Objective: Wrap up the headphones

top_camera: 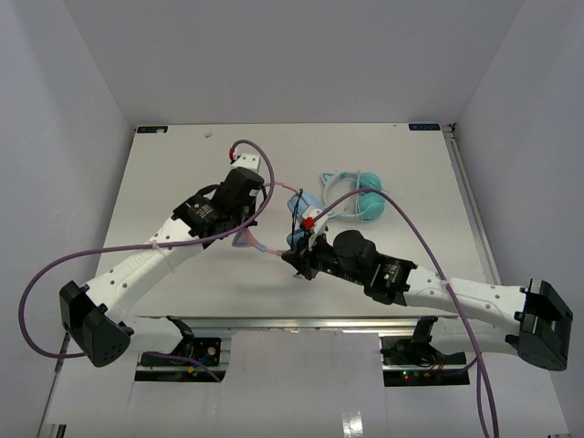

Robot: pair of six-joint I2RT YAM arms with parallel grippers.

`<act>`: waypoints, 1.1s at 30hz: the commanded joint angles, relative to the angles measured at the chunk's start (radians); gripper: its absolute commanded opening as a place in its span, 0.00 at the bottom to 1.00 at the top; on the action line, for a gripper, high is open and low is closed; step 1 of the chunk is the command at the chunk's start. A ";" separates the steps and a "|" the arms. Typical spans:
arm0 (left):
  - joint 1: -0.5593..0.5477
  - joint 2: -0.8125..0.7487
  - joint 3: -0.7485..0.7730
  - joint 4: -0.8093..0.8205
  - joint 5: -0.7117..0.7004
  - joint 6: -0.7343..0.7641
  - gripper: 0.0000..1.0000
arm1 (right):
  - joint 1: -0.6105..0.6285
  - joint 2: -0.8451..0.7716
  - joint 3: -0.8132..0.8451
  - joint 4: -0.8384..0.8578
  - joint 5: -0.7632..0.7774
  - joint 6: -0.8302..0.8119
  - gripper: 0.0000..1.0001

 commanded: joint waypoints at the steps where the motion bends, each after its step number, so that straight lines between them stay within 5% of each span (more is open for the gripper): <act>1: 0.016 -0.078 0.066 0.084 -0.005 -0.097 0.00 | 0.051 0.004 -0.051 0.086 0.067 -0.014 0.08; 16: 0.014 -0.135 0.076 0.065 0.036 -0.143 0.00 | 0.104 0.047 -0.208 0.330 0.226 -0.046 0.09; 33: 0.015 -0.202 0.027 0.073 0.101 -0.172 0.00 | 0.106 0.184 -0.351 0.756 0.223 -0.148 0.17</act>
